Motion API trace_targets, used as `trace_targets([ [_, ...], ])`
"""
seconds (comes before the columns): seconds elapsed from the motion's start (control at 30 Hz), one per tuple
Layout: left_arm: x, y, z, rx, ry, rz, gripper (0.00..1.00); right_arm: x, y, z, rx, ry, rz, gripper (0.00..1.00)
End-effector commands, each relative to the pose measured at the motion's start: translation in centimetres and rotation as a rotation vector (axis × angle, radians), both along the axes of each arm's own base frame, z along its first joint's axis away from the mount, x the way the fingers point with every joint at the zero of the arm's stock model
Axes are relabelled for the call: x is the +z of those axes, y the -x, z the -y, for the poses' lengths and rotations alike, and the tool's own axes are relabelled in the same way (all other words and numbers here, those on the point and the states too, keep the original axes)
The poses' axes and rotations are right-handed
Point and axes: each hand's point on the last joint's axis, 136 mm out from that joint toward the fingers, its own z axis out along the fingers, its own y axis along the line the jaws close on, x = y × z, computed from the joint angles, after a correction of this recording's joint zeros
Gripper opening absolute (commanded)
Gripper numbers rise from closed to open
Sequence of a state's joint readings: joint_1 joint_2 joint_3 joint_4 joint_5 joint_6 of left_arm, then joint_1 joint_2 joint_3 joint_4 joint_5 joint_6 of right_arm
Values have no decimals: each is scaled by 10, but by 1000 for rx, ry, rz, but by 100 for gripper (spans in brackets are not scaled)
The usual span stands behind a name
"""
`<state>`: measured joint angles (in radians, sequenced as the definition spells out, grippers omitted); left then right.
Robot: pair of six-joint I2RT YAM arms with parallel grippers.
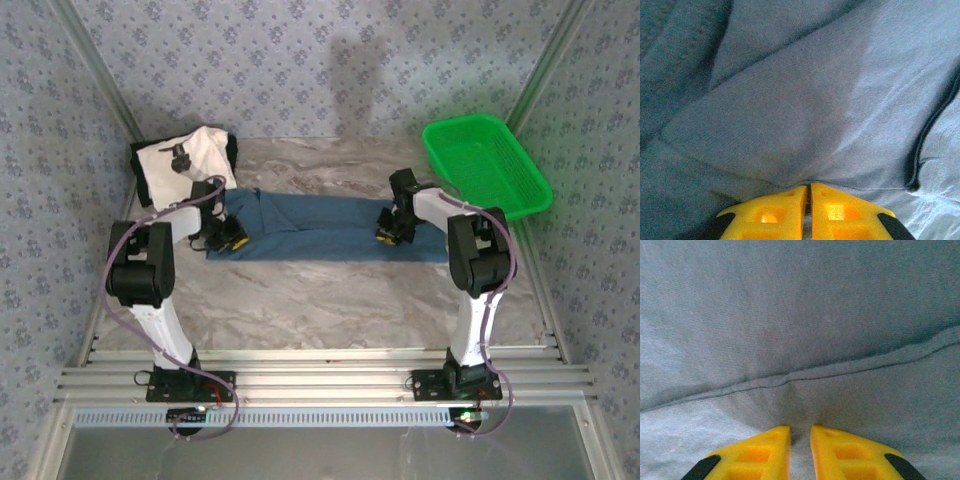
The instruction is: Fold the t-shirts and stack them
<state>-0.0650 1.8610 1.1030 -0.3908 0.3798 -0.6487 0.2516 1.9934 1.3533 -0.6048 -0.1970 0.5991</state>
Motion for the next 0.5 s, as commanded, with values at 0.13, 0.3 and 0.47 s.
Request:
trace_targets([
  [0.13, -21, 76, -30, 65, -115, -132, 13, -23, 62, 20, -44, 163, -151, 22],
  [0.3, -6, 118, -30, 83, -110, -138, 13, -22, 117, 19, -39, 182, -193, 22],
  [0.47, 18, 141, -33, 119, -111, -91, 19, -18, 149, 12, -46, 158, -192, 25],
])
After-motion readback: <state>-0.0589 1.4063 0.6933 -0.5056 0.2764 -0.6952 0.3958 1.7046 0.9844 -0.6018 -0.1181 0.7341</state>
